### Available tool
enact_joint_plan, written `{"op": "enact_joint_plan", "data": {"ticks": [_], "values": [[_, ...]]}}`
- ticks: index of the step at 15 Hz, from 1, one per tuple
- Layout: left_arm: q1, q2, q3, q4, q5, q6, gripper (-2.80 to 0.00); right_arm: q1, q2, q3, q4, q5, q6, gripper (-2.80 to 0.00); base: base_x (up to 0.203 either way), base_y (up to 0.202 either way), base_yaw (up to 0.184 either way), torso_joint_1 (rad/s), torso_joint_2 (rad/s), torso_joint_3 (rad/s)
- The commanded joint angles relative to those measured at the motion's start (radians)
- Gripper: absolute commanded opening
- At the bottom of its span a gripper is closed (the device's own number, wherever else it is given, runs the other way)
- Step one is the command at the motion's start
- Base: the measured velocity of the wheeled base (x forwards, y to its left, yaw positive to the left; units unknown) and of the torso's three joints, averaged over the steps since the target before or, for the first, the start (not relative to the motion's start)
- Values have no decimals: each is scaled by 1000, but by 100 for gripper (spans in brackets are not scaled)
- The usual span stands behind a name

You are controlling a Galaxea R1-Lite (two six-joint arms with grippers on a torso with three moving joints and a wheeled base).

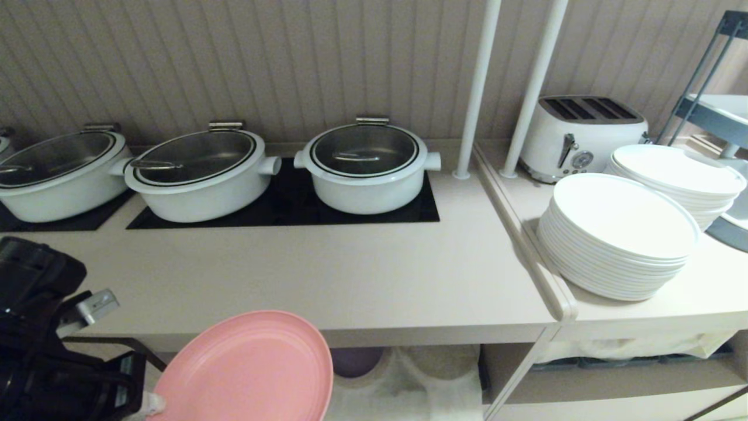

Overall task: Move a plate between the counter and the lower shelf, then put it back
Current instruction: Put the plate in the cupboard

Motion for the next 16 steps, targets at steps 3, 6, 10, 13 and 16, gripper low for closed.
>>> {"op": "enact_joint_plan", "data": {"ticks": [3, 6, 10, 13, 16], "values": [[0, -1, 12, 3, -2, -2, -280, 0, 0, 0, 0, 0, 0, -280, 0, 0, 0, 0, 0, 0], [0, -2, 25, 3, -1, -2, -280, 0, 0, 0, -1, 0, 0, -280, 0, 0, 0, 0, 0, 0], [0, -16, 32, 3, -1, 1, -280, 0, 1, 0, 0, 0, 0, -280, 0, 0, 0, 0, 0, 0], [0, -22, 33, 3, -1, 1, -280, 0, 0, 0, -1, 0, 0, -280, 0, 0, 0, 0, 0, 0], [-2, -22, 39, 3, -2, 3, -280, 0, 0, 0, -1, 0, 0, -280, 0, 0, 0, 0, 0, 0]]}}
